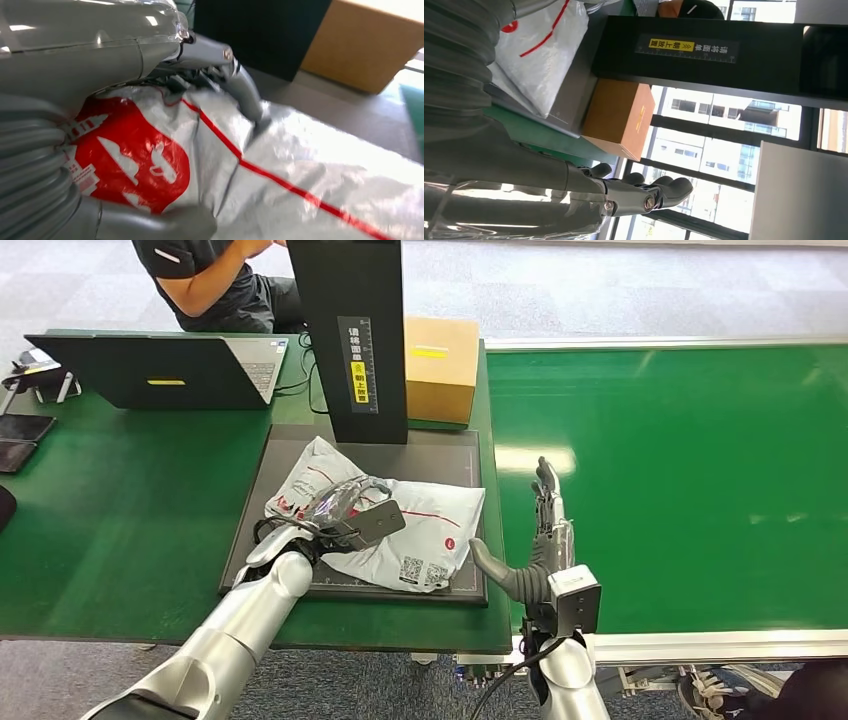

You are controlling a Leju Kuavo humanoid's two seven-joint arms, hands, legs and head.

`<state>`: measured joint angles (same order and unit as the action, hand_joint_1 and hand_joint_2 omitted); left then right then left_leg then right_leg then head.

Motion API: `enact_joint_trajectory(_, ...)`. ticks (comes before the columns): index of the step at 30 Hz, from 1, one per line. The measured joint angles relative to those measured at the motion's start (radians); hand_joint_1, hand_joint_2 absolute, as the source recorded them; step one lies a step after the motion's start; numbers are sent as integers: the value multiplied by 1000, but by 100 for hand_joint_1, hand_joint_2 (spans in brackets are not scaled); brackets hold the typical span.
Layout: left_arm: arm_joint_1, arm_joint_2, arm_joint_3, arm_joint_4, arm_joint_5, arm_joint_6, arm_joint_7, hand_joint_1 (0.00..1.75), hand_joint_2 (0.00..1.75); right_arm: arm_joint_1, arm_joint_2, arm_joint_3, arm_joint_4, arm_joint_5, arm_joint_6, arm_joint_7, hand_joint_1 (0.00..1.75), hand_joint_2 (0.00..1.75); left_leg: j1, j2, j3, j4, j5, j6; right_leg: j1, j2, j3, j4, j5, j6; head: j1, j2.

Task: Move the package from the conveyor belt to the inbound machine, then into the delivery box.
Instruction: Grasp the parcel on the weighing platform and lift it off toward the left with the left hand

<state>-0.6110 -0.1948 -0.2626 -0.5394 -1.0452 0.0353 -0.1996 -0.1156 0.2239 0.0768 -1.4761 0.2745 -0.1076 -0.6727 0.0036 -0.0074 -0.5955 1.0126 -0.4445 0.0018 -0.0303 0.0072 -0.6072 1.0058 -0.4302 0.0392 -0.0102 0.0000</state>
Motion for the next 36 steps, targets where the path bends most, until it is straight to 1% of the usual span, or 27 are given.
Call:
enact_joint_trajectory(4,18,0,3,-11,36,39,-69,175,175,0,0,-7,-1,-18,2,3,0,175,0,0,0,0,0,0,0,0,0,0,0,0,0,0)
enact_joint_trajectory(8,36,0,5,-38,50,68,-88,175,175,0,0,-10,-1,-28,4,6,0,175,0,0,-1,0,0,0,0,0,-1,0,0,0,0,0)
enact_joint_trajectory(13,55,2,15,-68,39,126,-69,175,175,0,0,-11,-1,-37,9,6,0,175,0,0,-1,0,0,0,0,0,-1,0,0,0,0,0)
enact_joint_trajectory(18,65,20,24,-91,-2,192,-4,175,175,0,0,-15,-1,-42,10,6,0,175,0,0,-1,0,0,0,0,0,-1,0,0,0,0,0)
enact_joint_trajectory(23,65,63,60,-107,-53,245,75,175,175,3,0,-20,-1,-43,9,5,0,175,0,1,-1,0,0,0,0,0,-2,0,0,0,0,0)
enact_joint_trajectory(27,63,103,110,-108,-90,291,125,175,175,10,0,-24,-5,-43,5,3,0,175,0,1,-1,-1,0,0,0,1,-2,0,0,0,0,0)
enact_joint_trajectory(32,65,160,206,-108,-93,348,151,175,175,26,0,-29,-19,-46,-1,7,0,175,0,1,-1,-1,0,0,0,1,-2,1,0,0,0,0)
enact_joint_trajectory(36,71,205,305,-108,-80,388,157,175,175,41,0,-33,-34,-55,-13,14,0,175,1,1,-1,-1,0,0,0,1,-2,1,-1,-1,0,0)
